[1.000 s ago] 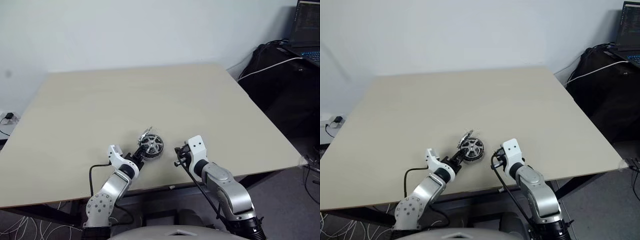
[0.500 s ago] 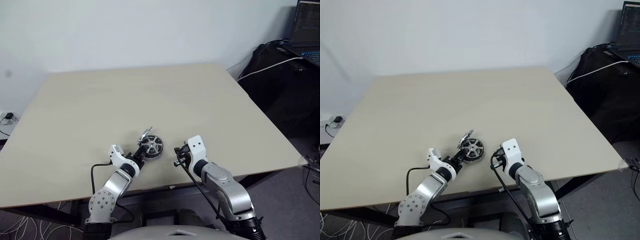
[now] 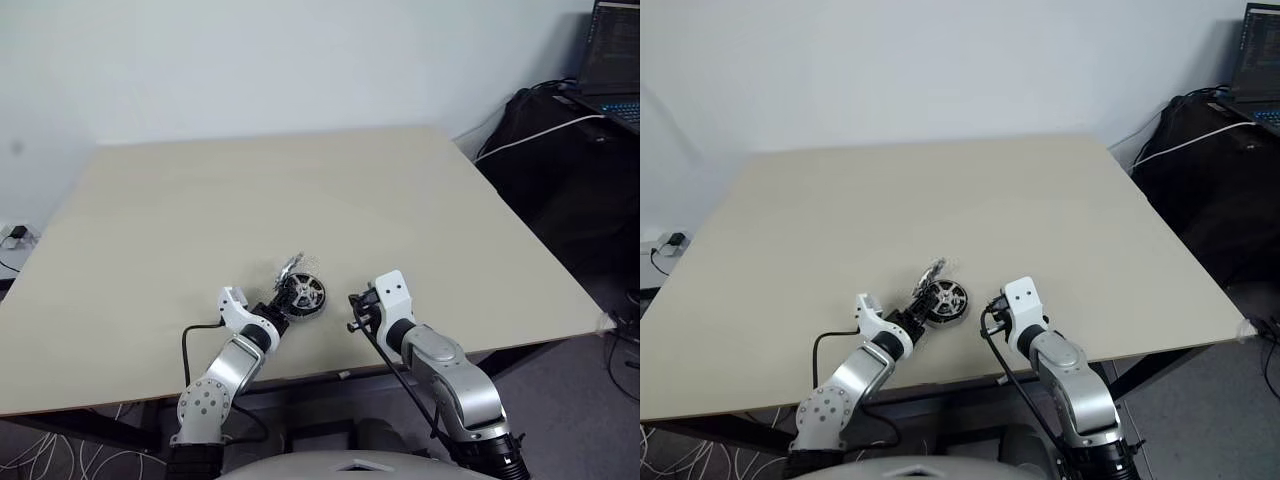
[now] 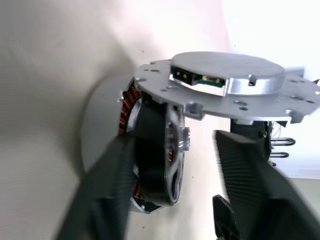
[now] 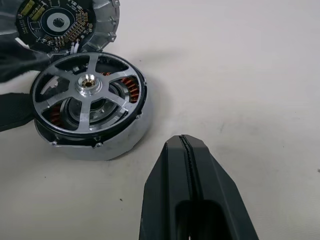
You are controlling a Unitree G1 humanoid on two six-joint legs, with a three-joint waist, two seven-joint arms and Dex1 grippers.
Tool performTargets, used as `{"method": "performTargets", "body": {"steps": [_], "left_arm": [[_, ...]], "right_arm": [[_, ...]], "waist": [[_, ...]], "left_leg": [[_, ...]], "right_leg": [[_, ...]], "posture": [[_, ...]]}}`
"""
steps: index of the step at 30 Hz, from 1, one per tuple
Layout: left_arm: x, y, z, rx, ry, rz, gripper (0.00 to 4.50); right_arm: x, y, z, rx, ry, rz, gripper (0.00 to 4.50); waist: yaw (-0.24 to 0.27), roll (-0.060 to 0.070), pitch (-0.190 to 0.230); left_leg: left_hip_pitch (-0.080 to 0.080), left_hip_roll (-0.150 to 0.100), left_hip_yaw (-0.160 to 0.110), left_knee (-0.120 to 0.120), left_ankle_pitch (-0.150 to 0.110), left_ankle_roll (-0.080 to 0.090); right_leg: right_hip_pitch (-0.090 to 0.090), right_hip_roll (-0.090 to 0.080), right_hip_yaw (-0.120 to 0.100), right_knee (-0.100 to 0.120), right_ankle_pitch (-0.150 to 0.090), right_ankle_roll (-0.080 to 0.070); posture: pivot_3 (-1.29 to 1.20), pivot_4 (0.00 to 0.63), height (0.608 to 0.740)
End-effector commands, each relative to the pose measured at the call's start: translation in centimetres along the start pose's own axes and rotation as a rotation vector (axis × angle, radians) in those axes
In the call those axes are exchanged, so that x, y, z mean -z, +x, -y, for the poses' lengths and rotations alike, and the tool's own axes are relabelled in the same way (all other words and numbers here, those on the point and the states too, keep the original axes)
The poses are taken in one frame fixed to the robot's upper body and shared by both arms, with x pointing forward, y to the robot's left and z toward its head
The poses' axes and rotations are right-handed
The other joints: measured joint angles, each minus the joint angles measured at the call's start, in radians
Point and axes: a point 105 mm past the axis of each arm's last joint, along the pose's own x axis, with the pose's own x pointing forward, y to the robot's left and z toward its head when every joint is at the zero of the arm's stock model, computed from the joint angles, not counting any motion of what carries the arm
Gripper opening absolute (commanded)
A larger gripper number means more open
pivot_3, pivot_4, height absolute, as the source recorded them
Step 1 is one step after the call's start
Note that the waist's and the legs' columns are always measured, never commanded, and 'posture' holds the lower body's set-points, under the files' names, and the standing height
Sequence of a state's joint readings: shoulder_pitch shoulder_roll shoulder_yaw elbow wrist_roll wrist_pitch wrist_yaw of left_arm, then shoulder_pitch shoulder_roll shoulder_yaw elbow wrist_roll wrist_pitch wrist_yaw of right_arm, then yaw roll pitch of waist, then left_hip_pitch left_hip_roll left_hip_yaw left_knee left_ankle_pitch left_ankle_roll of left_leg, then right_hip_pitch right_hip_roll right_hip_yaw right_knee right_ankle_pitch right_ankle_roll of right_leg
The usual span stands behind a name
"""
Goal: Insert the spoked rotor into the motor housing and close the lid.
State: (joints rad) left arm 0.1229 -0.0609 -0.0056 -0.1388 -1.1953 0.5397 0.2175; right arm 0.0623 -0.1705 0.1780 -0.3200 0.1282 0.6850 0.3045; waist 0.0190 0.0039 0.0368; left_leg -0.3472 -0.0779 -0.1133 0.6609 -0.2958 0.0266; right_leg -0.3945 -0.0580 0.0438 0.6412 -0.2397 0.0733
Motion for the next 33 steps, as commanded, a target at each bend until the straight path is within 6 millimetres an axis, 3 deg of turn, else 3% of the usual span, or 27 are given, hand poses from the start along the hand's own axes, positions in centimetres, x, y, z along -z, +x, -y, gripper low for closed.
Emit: {"method": "performTargets", "body": {"steps": [1, 3, 4, 14, 23, 26, 33], "left_arm": [[0.5, 0.3, 1.7, 0.041, -0.046, 0.019, 3.72], [0.3, 0.1, 1.9, 0.04, -0.038, 0.026, 4.38], [0.3, -0.1, 1.9, 0.042, -0.036, 0.028, 4.47], [-0.4, -1.5, 1.6, 0.013, 0.0, 0.053, 4.47], [-0.5, -2.1, 3.3, 0.111, 0.074, 0.054, 4.47], [-0.7, -2.5, 3.5, 0.139, 0.143, 0.063, 4.47], [-1.9, -5.0, 1.1, 0.099, 0.669, 0.149, 4.47]], "right_arm": [[-1.7, -0.1, 0.0, -0.004, -0.012, 0.066, 0.0], [-1.7, -0.1, 0.0, -0.004, -0.013, 0.066, 0.0], [-1.7, -0.1, 0.0, -0.004, -0.014, 0.066, 0.0], [-1.8, 0.1, -0.1, -0.01, -0.013, 0.068, 0.0], [-1.9, 0.2, -0.2, -0.016, -0.014, 0.071, 0.0], [-2.0, 0.2, -0.1, -0.016, -0.015, 0.075, 0.0], [-2.4, 0.4, -0.5, -0.029, -0.02, 0.091, 0.0]], "waist": [[0.0, 0.0, 0.0], [-0.001, 0.001, 0.0], [-0.001, 0.001, -0.001], [-0.002, 0.0, 0.0], [-0.001, 0.0, 0.0], [-0.002, 0.0, 0.0], [-0.005, 0.001, 0.0]], "left_leg": [[0.0, 0.0, 0.0, 0.0, 0.0, 0.0], [0.001, 0.0, 0.0, 0.0, 0.0, 0.0], [0.001, 0.0, 0.0, 0.0, 0.0, -0.001], [0.0, 0.0, 0.0, -0.001, 0.0, 0.0], [0.0, 0.0, 0.0, 0.0, -0.001, -0.001], [0.0, 0.0, 0.0, -0.001, -0.001, -0.001], [0.0, 0.001, 0.001, -0.004, 0.0, -0.002]], "right_leg": [[0.0, 0.0, 0.0, 0.0, 0.0, 0.0], [0.001, 0.0, 0.0, 0.0, 0.0, 0.0], [0.001, 0.0, 0.0, 0.0, 0.0, 0.0], [0.0, 0.0, 0.0, 0.0, 0.0, 0.0], [0.0, 0.0, 0.0, 0.0, -0.001, -0.001], [0.0, 0.0, 0.0, 0.0, -0.001, -0.001], [-0.002, 0.001, 0.001, 0.0, -0.002, -0.005]], "posture": [[0.0, 0.0, 0.74], [0.0, 0.0, 0.74], [0.0, 0.0, 0.74], [0.0, 0.0, 0.74], [0.0, 0.0, 0.74], [0.0, 0.0, 0.74], [0.0, 0.0, 0.74]]}}
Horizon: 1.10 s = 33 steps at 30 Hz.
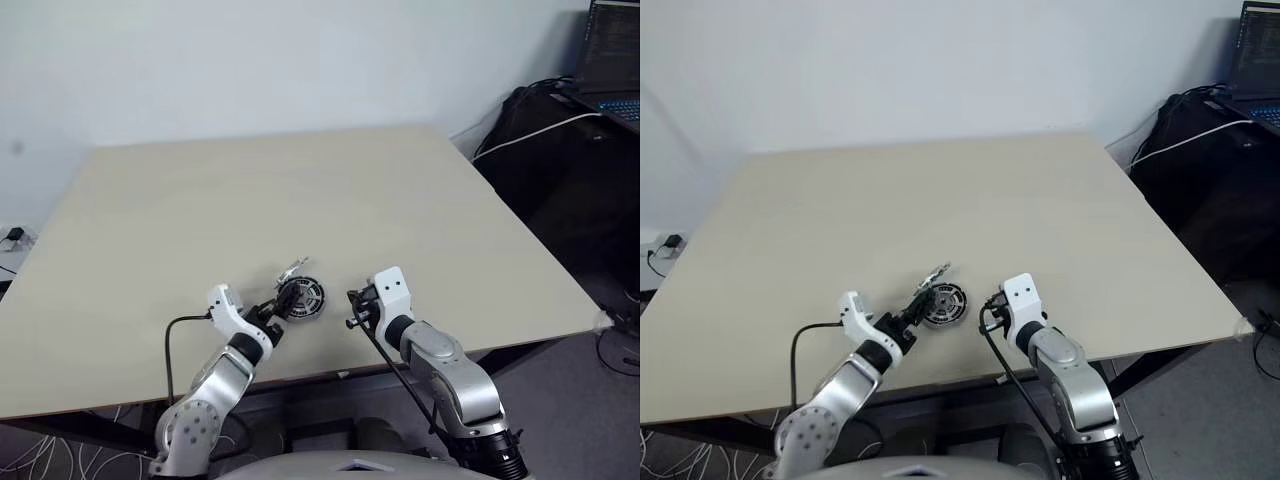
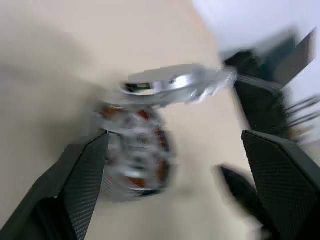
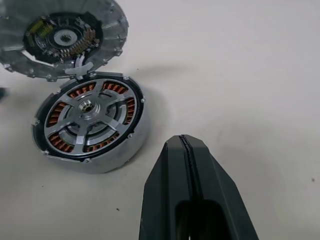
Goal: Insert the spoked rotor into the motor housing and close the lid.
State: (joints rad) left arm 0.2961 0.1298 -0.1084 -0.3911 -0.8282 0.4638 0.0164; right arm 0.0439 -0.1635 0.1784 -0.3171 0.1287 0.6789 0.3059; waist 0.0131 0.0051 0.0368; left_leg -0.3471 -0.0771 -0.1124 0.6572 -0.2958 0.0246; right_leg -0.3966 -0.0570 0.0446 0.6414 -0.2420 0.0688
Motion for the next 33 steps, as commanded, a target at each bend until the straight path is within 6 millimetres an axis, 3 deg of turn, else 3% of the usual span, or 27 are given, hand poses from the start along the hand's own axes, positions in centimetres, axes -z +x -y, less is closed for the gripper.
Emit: {"method": "performTargets", "body": {"steps": [1, 6, 9, 20, 21, 33], "left_arm": [[-0.9, -1.0, 0.2, 0.026, 0.185, 0.081, 4.47], [0.0, -2.1, -1.3, -0.012, 0.373, 0.083, 4.47], [0.4, -2.3, -1.7, -0.028, 0.392, 0.097, 3.88], [0.2, -2.3, -2.8, -0.084, 0.525, 0.166, 0.17], [0.1, -2.2, -2.8, -0.088, 0.544, 0.172, 0.01], [0.4, -2.4, -2.5, -0.067, 0.578, 0.171, 0.01]], "right_arm": [[-1.8, 0.3, -0.5, -0.028, -0.02, 0.069, 0.0], [-2.2, 1.0, -1.3, -0.066, -0.056, 0.071, 0.0], [-2.6, 1.5, -1.8, -0.089, -0.07, 0.08, 0.0], [-2.2, 3.9, -4.3, -0.17, -0.119, 0.021, 0.0], [-2.0, 4.2, -4.4, -0.174, -0.127, 0.008, 0.0], [-3.1, 6.3, -6.3, -0.246, -0.183, 0.013, 0.0]], "waist": [[0.001, 0.001, 0.0], [0.003, 0.001, 0.001], [0.002, 0.002, 0.002], [0.001, 0.001, 0.002], [0.001, 0.001, 0.002], [-0.001, 0.002, 0.002]], "left_leg": [[0.0, 0.0, 0.0, 0.0, 0.0, 0.0], [0.0, -0.001, 0.0, 0.0, -0.002, -0.002], [0.0, 0.0, 0.0, 0.0, -0.002, -0.001], [0.0, 0.0, -0.001, 0.0, 0.0, 0.002], [0.0, 0.0, -0.001, 0.0, 0.0, 0.002], [0.0, 0.0, -0.001, 0.0, 0.0, 0.002]], "right_leg": [[0.0, 0.0, 0.0, 0.0, 0.0, 0.0], [0.001, -0.002, -0.001, -0.001, 0.0, 0.001], [0.001, -0.002, -0.001, -0.001, 0.0, 0.001], [0.0, -0.002, -0.001, -0.001, 0.002, 0.004], [0.0, -0.002, -0.001, -0.001, 0.002, 0.004], [0.0, -0.002, -0.002, 0.0, 0.004, 0.003]], "posture": [[0.0, 0.0, 0.74], [0.0, 0.0, 0.74], [0.0, 0.0, 0.74], [0.0, 0.0, 0.74], [0.0, 0.0, 0.74], [0.0, 0.0, 0.74]]}}
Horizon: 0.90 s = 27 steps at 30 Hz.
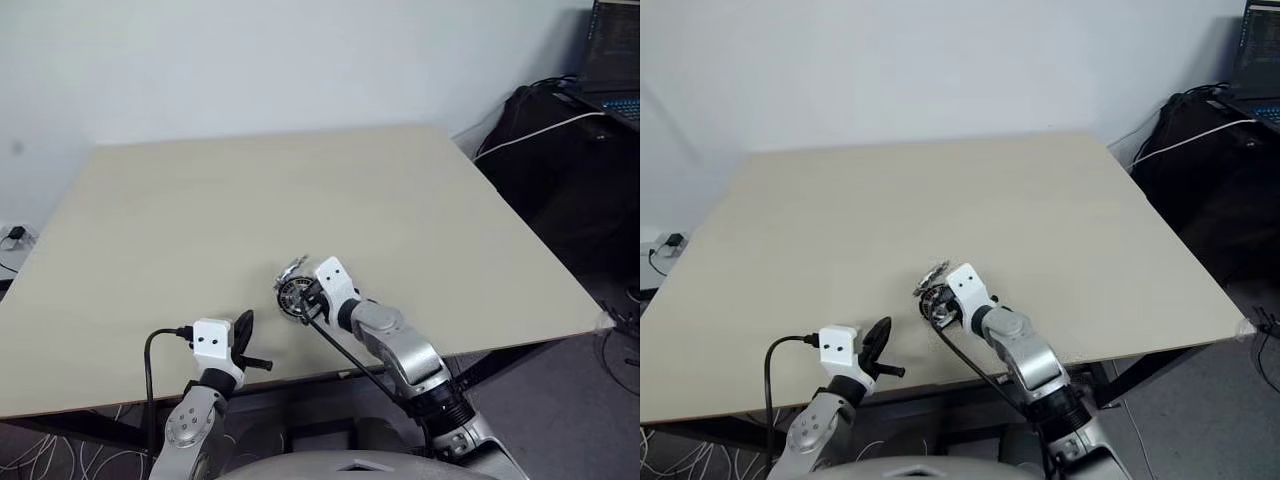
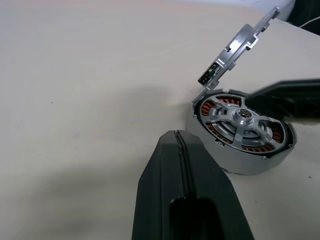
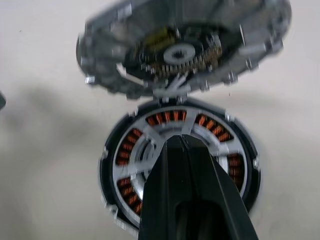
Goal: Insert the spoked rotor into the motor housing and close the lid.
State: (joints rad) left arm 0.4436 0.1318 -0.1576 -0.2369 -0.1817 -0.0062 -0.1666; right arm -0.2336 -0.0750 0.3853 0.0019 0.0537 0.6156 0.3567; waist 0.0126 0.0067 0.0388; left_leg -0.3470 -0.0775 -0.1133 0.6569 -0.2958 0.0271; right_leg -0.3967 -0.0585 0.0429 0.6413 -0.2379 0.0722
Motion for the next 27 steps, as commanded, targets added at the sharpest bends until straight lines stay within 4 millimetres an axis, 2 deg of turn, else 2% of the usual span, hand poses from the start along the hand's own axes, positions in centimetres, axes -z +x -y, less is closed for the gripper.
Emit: {"method": "performTargets", "body": {"steps": [1, 5, 9, 12, 14, 18, 20, 24, 27], "left_arm": [[-0.9, 0.1, 0.1, 0.009, -0.008, 0.039, 0.01], [-0.9, 0.1, 0.2, 0.012, -0.01, 0.038, 0.01], [-1.0, 0.2, 0.2, 0.018, -0.015, 0.04, 0.01], [-0.9, 0.2, 0.3, 0.02, -0.017, 0.038, 0.01], [-0.9, 0.2, 0.3, 0.022, -0.014, 0.037, 0.01], [-1.0, 0.4, 0.4, 0.026, -0.007, 0.042, 0.01], [-1.0, 0.5, 0.4, 0.026, -0.007, 0.041, 0.01], [-0.9, 0.6, 0.5, 0.032, -0.011, 0.038, 0.01], [-0.8, 0.8, 0.6, 0.037, -0.015, 0.036, 0.0]], "right_arm": [[-1.8, 0.6, -0.2, -0.016, -0.029, 0.056, 0.0], [-1.5, 1.2, -0.4, -0.029, -0.024, 0.041, 0.0], [1.3, 1.7, -0.1, -0.024, -0.016, -0.062, 0.0], [2.3, 1.6, 0.2, -0.011, -0.014, -0.093, 0.0], [1.6, 1.4, 0.3, -0.014, -0.017, -0.056, 0.0], [-1.6, 0.2, 0.4, -0.045, -0.074, 0.054, 0.0], [-2.9, -0.6, 0.3, -0.075, -0.137, 0.085, 0.0], [-4.2, -2.2, 0.4, -0.134, -0.309, 0.092, 0.0], [-4.1, -3.1, 0.2, -0.206, -0.483, 0.065, 0.61]], "waist": [[-0.001, 0.0, 0.0], [-0.001, 0.0, 0.0], [-0.002, 0.001, -0.001], [-0.002, 0.002, -0.003], [-0.002, 0.003, -0.004], [0.0, 0.003, -0.004], [-0.001, 0.004, -0.004], [-0.001, 0.004, -0.004], [0.0, 0.003, -0.004]], "left_leg": [[0.0, 0.0, 0.0, 0.0, 0.0, 0.0], [0.0, 0.0, 0.0, 0.0, 0.0, 0.0], [0.001, 0.0, 0.0, 0.0, 0.0, 0.0], [0.003, 0.0, 0.0, 0.0, 0.0, 0.0], [0.004, 0.0, 0.0, 0.0, 0.0, 0.0], [0.004, 0.0, 0.0, 0.001, 0.0, 0.0], [0.002, 0.0, 0.0, 0.001, 0.0, 0.0], [0.002, 0.0, 0.0, 0.0, 0.0, 0.0], [0.002, 0.0, 0.0, 0.0, 0.0, 0.001]], "right_leg": [[0.0, 0.0, 0.0, 0.0, 0.0, 0.0], [0.0, 0.0, 0.0, 0.001, 0.0, 0.0], [0.0, 0.0, 0.0, 0.001, 0.001, -0.002], [0.002, 0.001, 0.0, 0.001, 0.001, -0.002], [0.003, 0.001, 0.0, 0.001, -0.001, 0.001], [0.003, 0.0, 0.0, 0.001, -0.001, 0.002], [0.002, 0.0, 0.0, 0.001, -0.001, 0.002], [0.001, 0.0, 0.0, 0.001, 0.0, 0.002], [0.002, 0.0, 0.0, 0.0, -0.001, 0.002]], "posture": [[0.0, 0.0, 0.74], [0.0, 0.0, 0.74], [0.0, 0.0, 0.74], [0.0, 0.0, 0.74], [0.0, 0.0, 0.74], [0.0, 0.0, 0.74], [0.0, 0.0, 0.74], [0.0, 0.0, 0.74], [0.0, 0.0, 0.74]]}}
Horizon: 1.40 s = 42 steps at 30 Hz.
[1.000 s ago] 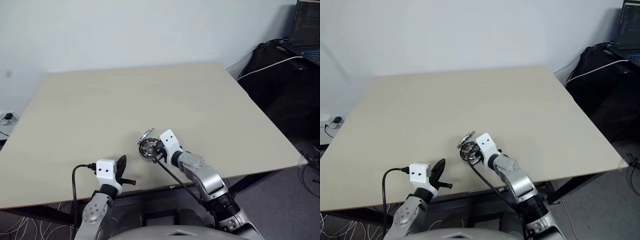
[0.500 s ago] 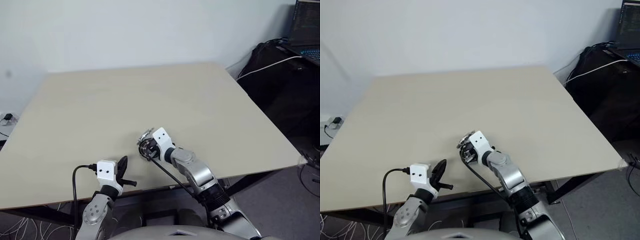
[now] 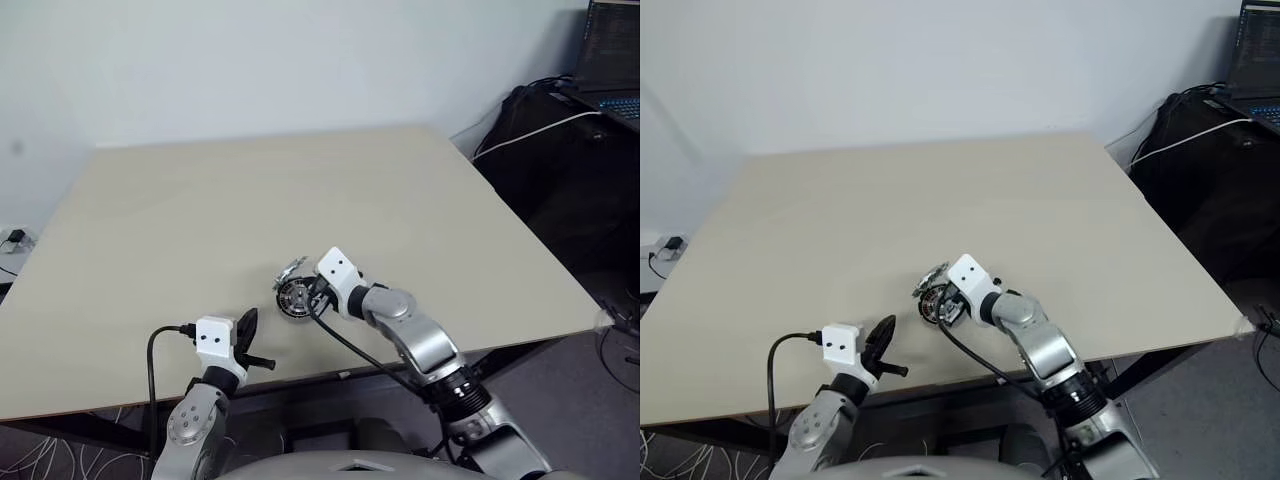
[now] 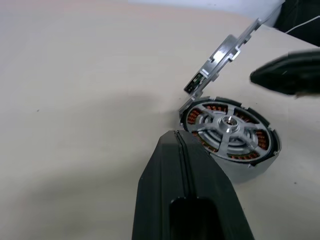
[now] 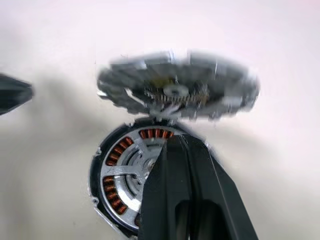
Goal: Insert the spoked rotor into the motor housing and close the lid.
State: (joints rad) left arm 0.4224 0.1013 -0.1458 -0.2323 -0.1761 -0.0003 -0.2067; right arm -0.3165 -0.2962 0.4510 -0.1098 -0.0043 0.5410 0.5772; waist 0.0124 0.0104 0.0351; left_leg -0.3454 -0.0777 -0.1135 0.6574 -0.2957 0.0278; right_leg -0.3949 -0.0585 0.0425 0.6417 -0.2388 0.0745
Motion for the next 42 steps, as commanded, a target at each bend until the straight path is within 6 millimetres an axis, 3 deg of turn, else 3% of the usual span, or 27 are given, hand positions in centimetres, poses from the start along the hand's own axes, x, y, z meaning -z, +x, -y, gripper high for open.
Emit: {"method": "performTargets", "body": {"steps": [1, 9, 20, 42], "left_arm": [[-0.3, 0.3, 0.2, 0.008, -0.001, 0.016, 0.0], [-0.1, 0.3, 0.1, -0.007, -0.009, 0.02, 0.0], [0.0, 0.5, 0.5, -0.015, -0.028, 0.031, 0.0], [-0.3, 0.4, 0.7, -0.037, -0.06, 0.058, 0.0]], "right_arm": [[-1.8, -0.7, -0.7, -0.093, -0.197, 0.034, 0.87], [-0.4, -1.2, -1.3, -0.276, -0.558, -0.073, 3.46], [0.7, -1.0, -0.3, -0.56, -0.876, -0.272, 3.46], [1.8, 1.1, 0.5, -0.694, -0.965, -0.404, 3.46]], "waist": [[0.001, -0.001, 0.0], [0.002, -0.004, 0.002], [0.005, -0.004, 0.002], [0.006, -0.004, 0.002]], "left_leg": [[0.0, 0.0, 0.0, 0.0, 0.0, 0.0], [0.0, 0.0, 0.0, 0.001, 0.0, 0.0], [0.0, 0.0, 0.0, 0.002, 0.0, 0.0], [0.0, 0.0, 0.0, 0.002, 0.0, 0.0]], "right_leg": [[0.0, 0.0, 0.0, 0.0, 0.0, 0.0], [0.0, 0.0, 0.0, 0.0, 0.0, 0.0], [0.001, 0.0, -0.001, 0.0, 0.003, -0.003], [0.0, 0.0, -0.001, 0.001, 0.004, -0.005]], "posture": [[0.0, 0.0, 0.74], [0.0, 0.0, 0.74], [0.0, 0.0, 0.74], [0.0, 0.0, 0.74]]}}
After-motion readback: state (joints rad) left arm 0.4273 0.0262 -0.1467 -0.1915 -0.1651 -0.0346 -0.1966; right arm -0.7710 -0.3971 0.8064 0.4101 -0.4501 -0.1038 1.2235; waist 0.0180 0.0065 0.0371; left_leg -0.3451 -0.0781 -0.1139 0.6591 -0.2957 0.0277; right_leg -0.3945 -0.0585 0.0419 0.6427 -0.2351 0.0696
